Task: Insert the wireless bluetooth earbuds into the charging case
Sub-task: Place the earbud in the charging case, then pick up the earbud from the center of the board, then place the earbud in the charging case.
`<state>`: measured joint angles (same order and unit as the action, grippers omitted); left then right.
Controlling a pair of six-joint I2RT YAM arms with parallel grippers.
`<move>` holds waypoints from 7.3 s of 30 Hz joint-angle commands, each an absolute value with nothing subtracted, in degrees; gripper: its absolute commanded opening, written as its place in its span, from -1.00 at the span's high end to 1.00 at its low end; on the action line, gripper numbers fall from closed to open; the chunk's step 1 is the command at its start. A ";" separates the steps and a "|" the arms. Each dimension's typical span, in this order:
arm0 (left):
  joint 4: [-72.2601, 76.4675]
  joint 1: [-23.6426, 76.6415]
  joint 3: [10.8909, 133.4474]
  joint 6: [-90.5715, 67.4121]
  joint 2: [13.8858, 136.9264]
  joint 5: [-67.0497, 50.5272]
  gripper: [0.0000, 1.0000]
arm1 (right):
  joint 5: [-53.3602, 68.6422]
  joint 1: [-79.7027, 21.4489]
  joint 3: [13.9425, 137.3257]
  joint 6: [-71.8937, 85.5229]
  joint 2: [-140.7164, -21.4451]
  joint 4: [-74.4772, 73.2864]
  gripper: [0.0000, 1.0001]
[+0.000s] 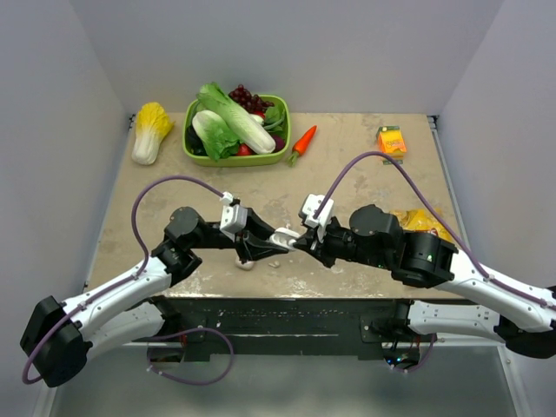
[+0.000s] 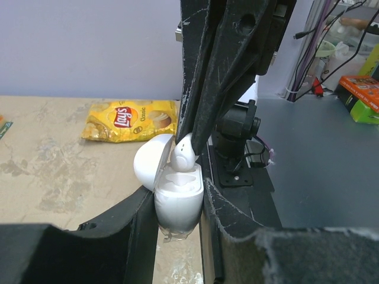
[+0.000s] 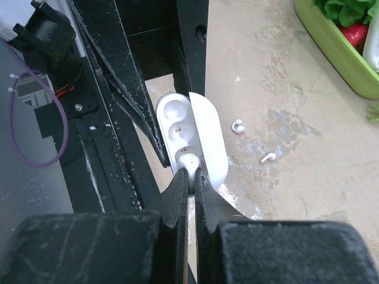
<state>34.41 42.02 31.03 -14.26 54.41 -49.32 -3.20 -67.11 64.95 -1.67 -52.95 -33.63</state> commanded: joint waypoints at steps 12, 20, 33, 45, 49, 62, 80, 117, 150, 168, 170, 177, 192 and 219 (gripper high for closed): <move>41.22 41.75 30.06 -16.26 52.30 -49.57 1.00 | -4.57 -67.24 63.98 -0.44 -54.49 -29.79 0.87; 41.13 41.84 30.15 -15.82 52.03 -48.34 1.00 | -5.98 -67.32 63.98 2.11 -53.26 -30.23 0.46; 38.06 41.75 29.53 -13.80 51.59 -43.78 1.00 | -17.79 -67.32 64.34 6.58 -45.02 -23.42 0.06; 40.43 41.84 22.25 -17.66 43.87 -37.01 1.00 | -27.72 -58.31 52.83 13.97 -47.01 -14.17 -0.13; 39.29 41.92 19.78 -19.51 37.81 -35.25 1.00 | -11.55 -48.70 47.65 17.13 -53.77 -7.05 -0.08; 40.69 41.92 13.01 -24.17 29.27 -26.54 1.00 | 8.17 -48.16 55.19 17.40 -90.87 7.20 0.50; 40.08 41.92 13.62 -24.08 28.92 -26.54 1.00 | 6.24 -48.16 57.13 18.90 -104.06 7.91 0.98; 39.81 42.89 13.36 -24.08 29.00 -27.33 1.00 | 5.63 -51.15 62.84 14.24 -106.61 5.01 0.31; 39.90 43.59 12.83 -24.08 28.74 -26.81 1.00 | -2.46 -50.27 64.07 13.89 -108.55 1.85 0.43; 39.90 43.95 12.92 -23.99 28.83 -26.28 1.00 | -6.85 -49.66 62.93 15.55 -106.36 1.58 1.00; 39.46 43.95 13.01 -23.82 28.83 -26.10 1.00 | -8.43 -49.57 61.35 16.95 -101.80 2.02 1.00; 37.62 43.95 14.15 -23.56 28.83 -22.78 1.00 | -14.92 -49.57 57.57 17.23 -81.68 -3.94 1.00; 37.44 43.86 19.77 -20.40 40.06 -21.86 1.00 | 9.19 -50.80 58.09 7.30 -50.54 -10.54 1.00; 42.10 43.59 27.51 -21.62 52.82 -48.87 1.00 | 16.26 -60.12 61.96 1.23 -53.79 -21.62 1.00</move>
